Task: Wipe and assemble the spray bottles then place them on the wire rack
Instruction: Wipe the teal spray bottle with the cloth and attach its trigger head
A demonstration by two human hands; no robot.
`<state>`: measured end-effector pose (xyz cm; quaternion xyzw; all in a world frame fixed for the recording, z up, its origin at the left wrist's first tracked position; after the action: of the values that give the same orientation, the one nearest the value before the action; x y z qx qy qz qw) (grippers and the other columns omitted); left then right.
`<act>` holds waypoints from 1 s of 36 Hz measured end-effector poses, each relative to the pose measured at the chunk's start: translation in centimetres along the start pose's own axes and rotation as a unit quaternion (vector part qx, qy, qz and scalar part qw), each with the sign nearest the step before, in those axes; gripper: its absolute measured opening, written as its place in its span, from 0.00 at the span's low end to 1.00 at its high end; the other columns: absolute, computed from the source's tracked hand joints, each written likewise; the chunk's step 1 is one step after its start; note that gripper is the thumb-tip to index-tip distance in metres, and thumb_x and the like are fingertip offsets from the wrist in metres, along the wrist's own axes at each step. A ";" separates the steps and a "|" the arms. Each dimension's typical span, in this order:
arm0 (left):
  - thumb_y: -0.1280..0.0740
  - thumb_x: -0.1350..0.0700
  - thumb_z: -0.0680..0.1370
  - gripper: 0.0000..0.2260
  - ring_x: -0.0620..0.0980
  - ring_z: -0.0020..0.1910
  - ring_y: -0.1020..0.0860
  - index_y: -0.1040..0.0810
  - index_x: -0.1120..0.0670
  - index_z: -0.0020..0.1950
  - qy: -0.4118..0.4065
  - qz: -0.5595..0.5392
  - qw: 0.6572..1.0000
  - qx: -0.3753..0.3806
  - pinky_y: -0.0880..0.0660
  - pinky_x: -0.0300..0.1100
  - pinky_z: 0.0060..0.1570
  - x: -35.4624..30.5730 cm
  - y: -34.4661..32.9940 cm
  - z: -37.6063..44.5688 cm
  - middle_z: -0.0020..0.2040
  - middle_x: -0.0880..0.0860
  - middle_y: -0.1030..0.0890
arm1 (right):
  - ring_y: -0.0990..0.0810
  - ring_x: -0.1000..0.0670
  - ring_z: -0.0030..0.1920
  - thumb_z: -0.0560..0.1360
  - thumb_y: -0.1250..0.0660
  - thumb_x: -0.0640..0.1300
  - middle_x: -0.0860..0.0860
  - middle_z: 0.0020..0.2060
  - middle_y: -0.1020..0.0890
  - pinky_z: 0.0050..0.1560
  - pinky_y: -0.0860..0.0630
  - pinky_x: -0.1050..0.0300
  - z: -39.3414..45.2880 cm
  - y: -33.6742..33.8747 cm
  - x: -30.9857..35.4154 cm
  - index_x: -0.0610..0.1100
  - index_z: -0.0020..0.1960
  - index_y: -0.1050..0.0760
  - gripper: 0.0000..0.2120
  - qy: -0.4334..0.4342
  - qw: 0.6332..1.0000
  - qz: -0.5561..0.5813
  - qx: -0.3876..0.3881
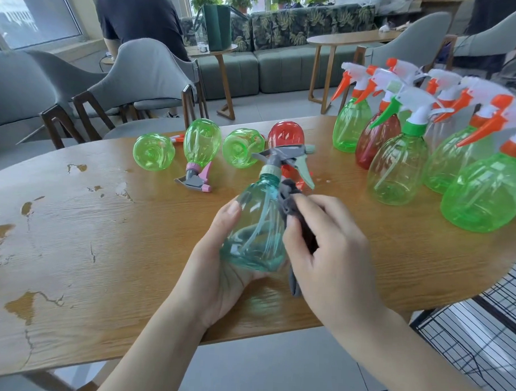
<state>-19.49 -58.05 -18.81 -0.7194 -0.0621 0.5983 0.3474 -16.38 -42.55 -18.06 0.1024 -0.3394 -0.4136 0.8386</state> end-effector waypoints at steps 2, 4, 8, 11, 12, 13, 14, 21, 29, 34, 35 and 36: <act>0.22 0.41 0.72 0.39 0.61 0.64 0.20 0.31 0.56 0.78 -0.008 -0.017 1.000 -0.012 0.20 0.62 0.57 -0.2 0.0 0.0 0.72 0.64 0.24 | 0.22 0.52 0.50 0.81 0.37 0.41 0.46 0.54 0.19 0.60 0.34 0.74 -0.4 -0.1 0.3 0.37 0.64 0.19 0.15 0.010 1.000 0.006 -0.001; 0.20 0.42 0.70 0.41 0.62 0.66 0.22 0.31 0.55 0.78 -0.011 -0.010 1.000 -0.008 0.23 0.67 0.62 -0.1 0.1 0.1 0.73 0.64 0.25 | 0.21 0.51 0.52 0.81 0.37 0.41 0.45 0.55 0.18 0.61 0.33 0.73 -0.3 -0.1 0.3 0.37 0.64 0.19 0.15 0.015 1.000 0.012 -0.002; 0.20 0.48 0.71 0.34 0.64 0.64 0.21 0.25 0.53 0.74 -0.003 0.022 1.000 0.018 0.29 0.70 0.64 0.3 0.3 0.0 0.71 0.64 0.23 | 0.19 0.49 0.56 0.83 0.36 0.41 0.47 0.58 0.19 0.56 0.24 0.60 0.5 0.1 -0.7 0.39 0.66 0.20 0.15 -0.013 1.000 0.021 -0.008; 0.27 0.50 0.74 0.28 0.63 0.62 0.21 0.24 0.55 0.73 0.002 0.017 1.000 0.001 0.32 0.70 0.66 0.2 0.2 0.0 0.70 0.66 0.23 | 0.19 0.50 0.56 0.82 0.35 0.41 0.48 0.57 0.18 0.55 0.24 0.60 0.4 0.0 -0.7 0.39 0.66 0.20 0.15 -0.022 0.999 0.039 -0.011; 0.28 0.50 0.74 0.29 0.63 0.63 0.22 0.26 0.56 0.74 0.002 0.014 1.000 -0.008 0.32 0.69 0.67 0.2 0.3 0.0 0.71 0.67 0.24 | 0.19 0.49 0.57 0.82 0.35 0.40 0.48 0.57 0.18 0.56 0.24 0.62 0.1 -0.1 -0.5 0.39 0.65 0.19 0.14 -0.012 0.999 0.042 -0.015; 0.29 0.49 0.75 0.29 0.63 0.62 0.22 0.27 0.57 0.75 0.001 0.010 1.000 -0.013 0.30 0.67 0.65 0.1 0.2 0.0 0.71 0.67 0.25 | 0.18 0.49 0.57 0.82 0.34 0.39 0.47 0.57 0.18 0.57 0.24 0.62 -0.2 -0.2 -0.3 0.38 0.65 0.19 0.13 0.003 0.999 0.047 -0.018; 0.30 0.49 0.76 0.28 0.62 0.61 0.21 0.26 0.59 0.74 -0.002 0.004 1.000 -0.014 0.26 0.64 0.62 0.0 0.1 0.0 0.69 0.67 0.23 | 0.18 0.48 0.58 0.82 0.34 0.39 0.46 0.57 0.18 0.58 0.23 0.61 -0.6 -0.3 -0.1 0.38 0.64 0.19 0.13 0.021 0.998 0.054 -0.019; 0.39 0.44 0.81 0.21 0.53 0.48 0.17 0.15 0.59 0.54 0.000 -0.104 0.995 -0.005 0.19 0.43 0.51 -0.3 0.3 -0.1 0.50 0.58 0.18 | 0.20 0.41 0.50 0.80 0.32 0.38 0.42 0.52 0.17 0.57 0.22 0.50 -2.3 -0.7 1.1 0.40 0.56 0.14 0.09 0.185 0.980 0.067 -0.012; 0.41 0.43 0.81 0.24 0.55 0.51 0.16 0.16 0.60 0.60 -0.009 -0.100 0.995 0.027 0.17 0.48 0.48 -0.6 0.2 -0.1 0.54 0.61 0.17 | 0.21 0.42 0.50 0.84 0.35 0.44 0.46 0.56 0.24 0.53 0.23 0.46 -1.3 -0.8 -0.3 0.42 0.64 0.17 0.13 0.159 0.983 0.087 -0.029; 0.36 0.44 0.77 0.25 0.60 0.55 0.19 0.21 0.57 0.68 0.027 -0.093 0.993 0.062 0.18 0.54 0.46 -0.6 0.2 -0.1 0.59 0.61 0.20 | 0.21 0.47 0.52 0.84 0.36 0.41 0.43 0.55 0.22 0.56 0.24 0.55 0.2 -0.7 -1.3 0.40 0.68 0.22 0.14 0.023 0.987 0.155 -0.045; 0.34 0.44 0.76 0.26 0.61 0.54 0.19 0.22 0.57 0.70 0.035 -0.095 0.992 0.077 0.18 0.55 0.45 -0.6 0.2 -0.1 0.60 0.62 0.20 | 0.22 0.49 0.53 0.84 0.36 0.40 0.44 0.54 0.22 0.56 0.24 0.59 0.3 -0.6 -1.4 0.39 0.68 0.22 0.14 0.003 0.985 0.163 -0.047; 0.32 0.44 0.76 0.27 0.63 0.54 0.18 0.23 0.57 0.71 0.040 -0.096 0.991 0.089 0.18 0.55 0.44 -0.6 0.1 -0.2 0.60 0.63 0.20 | 0.22 0.50 0.54 0.84 0.36 0.39 0.45 0.54 0.22 0.57 0.25 0.60 0.4 -0.6 -1.5 0.39 0.68 0.22 0.14 -0.010 0.984 0.169 -0.048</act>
<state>-19.51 -58.52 -18.41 -0.6999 -0.0638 0.5358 0.4679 -17.67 -41.71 -18.73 -0.0009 -0.3396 -0.2824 0.8972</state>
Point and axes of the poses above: each hand's wrist, its own z-axis towards the middle knuckle, its own y-axis out of the back of the hand, x = y × z, the point moved 1 cm from there along z, towards the middle knuckle
